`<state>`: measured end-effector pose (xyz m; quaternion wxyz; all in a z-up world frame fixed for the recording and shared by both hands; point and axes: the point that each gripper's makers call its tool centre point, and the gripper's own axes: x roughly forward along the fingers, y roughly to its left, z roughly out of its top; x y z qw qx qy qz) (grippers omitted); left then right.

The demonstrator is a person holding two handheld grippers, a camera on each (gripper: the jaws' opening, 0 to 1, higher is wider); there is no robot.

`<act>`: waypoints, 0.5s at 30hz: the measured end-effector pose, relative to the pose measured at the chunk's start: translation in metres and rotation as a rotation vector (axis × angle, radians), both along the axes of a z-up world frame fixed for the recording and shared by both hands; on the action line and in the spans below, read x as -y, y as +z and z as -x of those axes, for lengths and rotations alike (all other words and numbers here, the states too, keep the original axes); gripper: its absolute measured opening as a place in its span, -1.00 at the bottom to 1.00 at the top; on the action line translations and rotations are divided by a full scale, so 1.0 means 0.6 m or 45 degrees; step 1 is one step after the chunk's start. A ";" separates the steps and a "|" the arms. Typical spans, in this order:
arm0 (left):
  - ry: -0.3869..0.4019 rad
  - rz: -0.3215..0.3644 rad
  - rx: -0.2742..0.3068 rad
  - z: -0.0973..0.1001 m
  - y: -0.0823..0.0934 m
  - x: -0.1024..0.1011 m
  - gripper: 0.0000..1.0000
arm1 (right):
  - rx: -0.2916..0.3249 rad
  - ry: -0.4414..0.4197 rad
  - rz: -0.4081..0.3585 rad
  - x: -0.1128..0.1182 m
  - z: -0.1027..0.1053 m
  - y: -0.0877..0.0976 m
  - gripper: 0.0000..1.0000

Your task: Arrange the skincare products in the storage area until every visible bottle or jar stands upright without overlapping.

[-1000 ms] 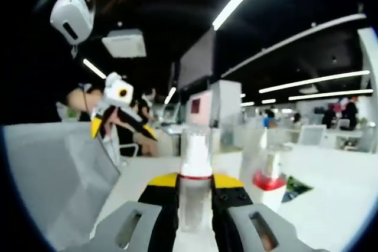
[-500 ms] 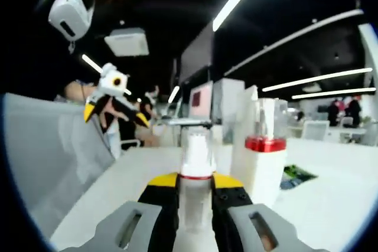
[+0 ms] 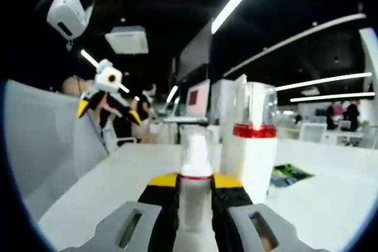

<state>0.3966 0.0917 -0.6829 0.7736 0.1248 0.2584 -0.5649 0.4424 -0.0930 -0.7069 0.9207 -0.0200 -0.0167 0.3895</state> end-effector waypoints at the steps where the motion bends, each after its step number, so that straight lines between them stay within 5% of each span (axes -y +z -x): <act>1: -0.002 0.000 0.000 0.000 0.000 0.001 0.98 | 0.001 0.002 0.003 -0.001 0.000 -0.001 -0.74; 15: -0.041 -0.005 -0.015 0.010 -0.005 0.007 0.98 | -0.006 0.052 0.012 0.008 -0.008 -0.004 -0.73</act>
